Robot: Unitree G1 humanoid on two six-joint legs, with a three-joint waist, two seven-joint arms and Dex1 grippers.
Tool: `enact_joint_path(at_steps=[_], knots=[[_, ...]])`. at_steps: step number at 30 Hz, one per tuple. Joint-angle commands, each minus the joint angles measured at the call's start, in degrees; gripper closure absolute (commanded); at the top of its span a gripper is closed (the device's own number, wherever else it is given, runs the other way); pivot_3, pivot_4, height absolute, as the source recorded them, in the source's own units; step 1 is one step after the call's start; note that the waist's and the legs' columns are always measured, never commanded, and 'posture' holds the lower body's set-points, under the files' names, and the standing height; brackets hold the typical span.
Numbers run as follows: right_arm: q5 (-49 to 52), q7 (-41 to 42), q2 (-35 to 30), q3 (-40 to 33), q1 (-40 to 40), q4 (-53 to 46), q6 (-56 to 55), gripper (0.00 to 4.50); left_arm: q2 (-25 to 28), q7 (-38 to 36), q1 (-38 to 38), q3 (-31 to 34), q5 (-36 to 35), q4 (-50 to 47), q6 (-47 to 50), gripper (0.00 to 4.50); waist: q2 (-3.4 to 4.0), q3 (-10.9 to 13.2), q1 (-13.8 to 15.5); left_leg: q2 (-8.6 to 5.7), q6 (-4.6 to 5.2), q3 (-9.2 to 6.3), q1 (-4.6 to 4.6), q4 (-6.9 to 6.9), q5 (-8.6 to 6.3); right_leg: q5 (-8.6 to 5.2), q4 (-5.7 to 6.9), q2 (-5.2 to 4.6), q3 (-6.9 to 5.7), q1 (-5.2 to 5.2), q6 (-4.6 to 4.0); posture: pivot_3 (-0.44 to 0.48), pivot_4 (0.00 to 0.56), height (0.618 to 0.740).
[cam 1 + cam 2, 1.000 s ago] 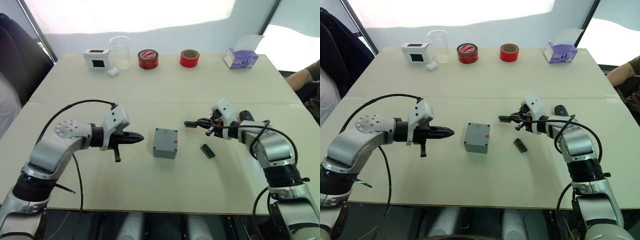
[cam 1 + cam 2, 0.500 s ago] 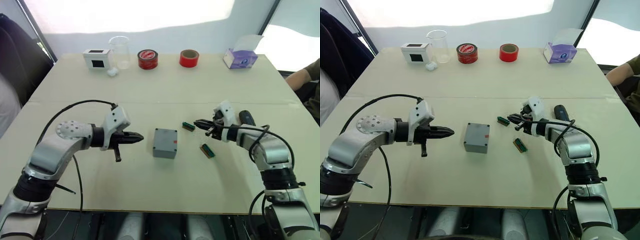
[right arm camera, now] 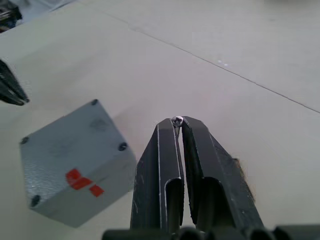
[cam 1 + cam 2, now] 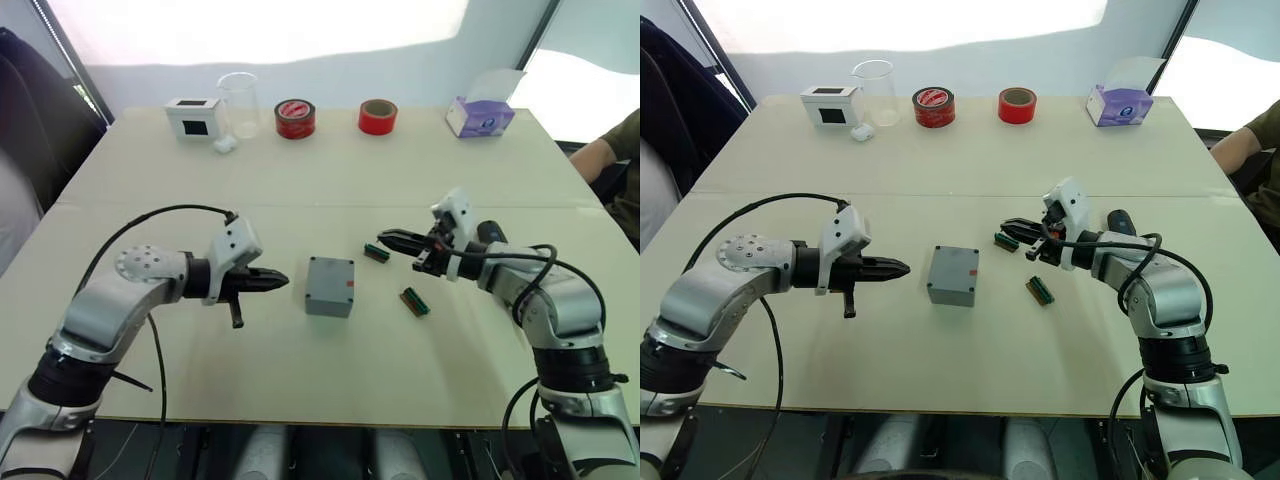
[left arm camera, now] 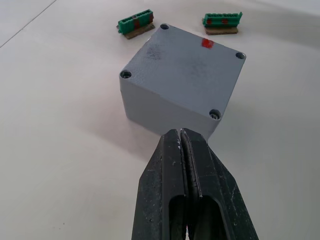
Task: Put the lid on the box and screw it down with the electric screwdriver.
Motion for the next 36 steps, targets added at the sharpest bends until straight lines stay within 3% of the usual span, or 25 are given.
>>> enact_joint_path(at_steps=[1, 36], knots=[[-0.4, 0.3, 0.2, 2.3, 0.9, -2.7, -1.0, 4.48, 1.1, -0.6, -0.7, 2.2, -1.6, -2.6, 0.3, 4.5, 0.0, 0.0, 0.1, 0.0, 0.0, 0.0, 0.0, 0.0, 0.0, 0.0, 0.0, 0.0, 0.0, 0.0, 0.0, 0.0, 0.15, 0.74], [-2.8, -1.2, 2.6, 5.4, 0.0, 0.8, -3.9, 4.48, 1.0, 1.3, -0.1, 2.1, -2.2, -3.4, 0.5, 4.5, 0.0, 0.0, 0.1, -0.01, 0.0, 0.0, 0.0, 0.0, 0.0, 0.0, 0.0, 0.0, 0.0, 0.0, 0.0, 0.0, 0.15, 0.74]])
